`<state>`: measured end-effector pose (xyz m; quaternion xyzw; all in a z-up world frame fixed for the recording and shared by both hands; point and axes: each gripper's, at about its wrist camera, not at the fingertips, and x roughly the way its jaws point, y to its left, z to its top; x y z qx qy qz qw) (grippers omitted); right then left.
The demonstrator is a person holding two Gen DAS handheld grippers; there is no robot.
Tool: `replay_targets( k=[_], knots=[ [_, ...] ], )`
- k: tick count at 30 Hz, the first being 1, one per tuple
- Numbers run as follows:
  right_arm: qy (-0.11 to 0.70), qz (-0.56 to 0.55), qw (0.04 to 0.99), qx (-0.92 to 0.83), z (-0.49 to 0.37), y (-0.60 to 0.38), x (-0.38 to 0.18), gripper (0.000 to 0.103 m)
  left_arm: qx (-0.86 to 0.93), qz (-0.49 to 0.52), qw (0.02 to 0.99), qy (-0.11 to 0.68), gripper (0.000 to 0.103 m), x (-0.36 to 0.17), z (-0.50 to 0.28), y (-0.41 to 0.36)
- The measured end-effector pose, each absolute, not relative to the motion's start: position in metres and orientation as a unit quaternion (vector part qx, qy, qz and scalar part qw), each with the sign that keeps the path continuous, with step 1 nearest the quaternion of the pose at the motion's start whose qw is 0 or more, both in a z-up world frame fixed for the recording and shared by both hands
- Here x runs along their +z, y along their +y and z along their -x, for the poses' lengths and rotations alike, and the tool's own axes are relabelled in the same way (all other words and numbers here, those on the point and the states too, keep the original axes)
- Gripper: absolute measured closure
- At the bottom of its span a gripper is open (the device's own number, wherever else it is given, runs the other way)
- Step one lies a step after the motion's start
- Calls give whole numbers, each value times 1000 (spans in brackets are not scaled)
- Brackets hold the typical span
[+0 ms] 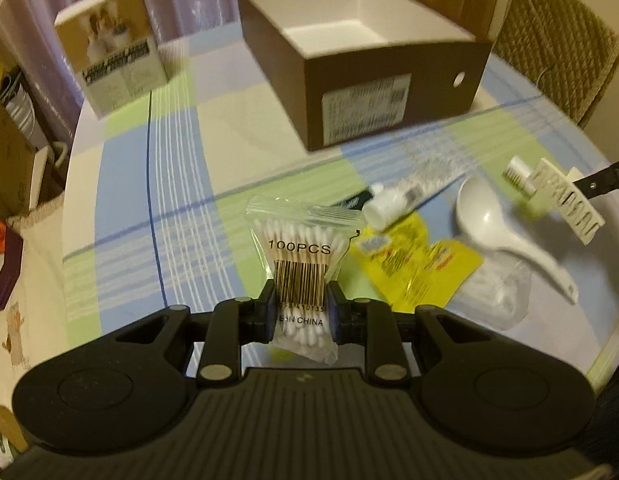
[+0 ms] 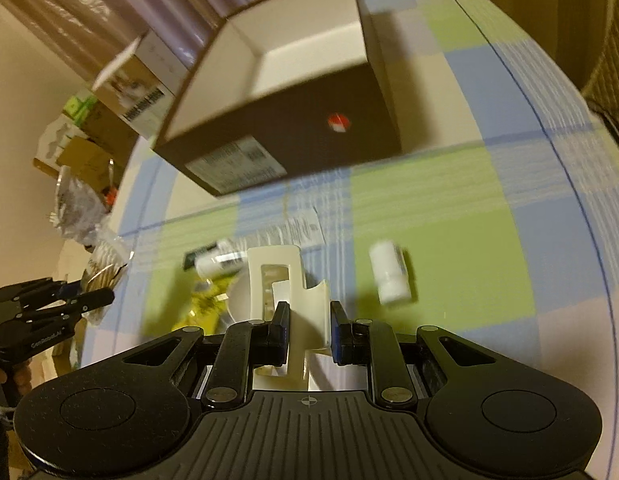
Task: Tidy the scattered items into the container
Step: 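Carry the white clip and cotton swab bag with both tools into the shoebox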
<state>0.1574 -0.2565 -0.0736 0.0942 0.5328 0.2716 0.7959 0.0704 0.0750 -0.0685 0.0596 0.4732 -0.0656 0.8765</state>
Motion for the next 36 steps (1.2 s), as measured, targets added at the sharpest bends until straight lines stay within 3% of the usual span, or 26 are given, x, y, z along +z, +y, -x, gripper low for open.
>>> replay_targets(
  k=[24,36],
  knots=[
    [441,-71,825,346,-270,-220,7,81,-139,-97,912,373,82,12,-171,38],
    [423,33,841,336,-361,-153,-14,81,-135,-127,906,381,82,22,-278,26]
  ],
)
